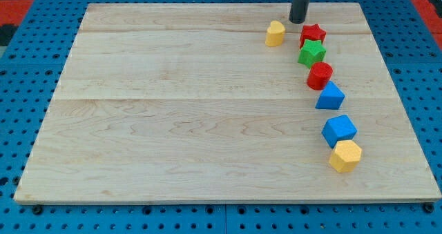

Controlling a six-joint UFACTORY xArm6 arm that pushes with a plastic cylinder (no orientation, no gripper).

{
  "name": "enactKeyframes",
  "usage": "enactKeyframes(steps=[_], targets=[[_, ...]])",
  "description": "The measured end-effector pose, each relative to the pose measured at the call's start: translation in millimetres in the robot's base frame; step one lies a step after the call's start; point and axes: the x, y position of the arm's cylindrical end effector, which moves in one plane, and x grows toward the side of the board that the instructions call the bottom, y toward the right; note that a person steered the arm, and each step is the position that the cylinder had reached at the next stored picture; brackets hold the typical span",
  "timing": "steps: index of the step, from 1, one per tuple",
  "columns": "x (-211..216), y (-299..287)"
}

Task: Slide the red star to the left of green star

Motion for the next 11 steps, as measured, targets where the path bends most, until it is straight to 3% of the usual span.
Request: enactKeyframes(steps=[2, 4, 5, 6, 7, 9, 10, 11], targets=[[161, -8], [74, -11], [47, 39], [77, 41], [134, -33], [186, -35], [202, -56], [148, -54]])
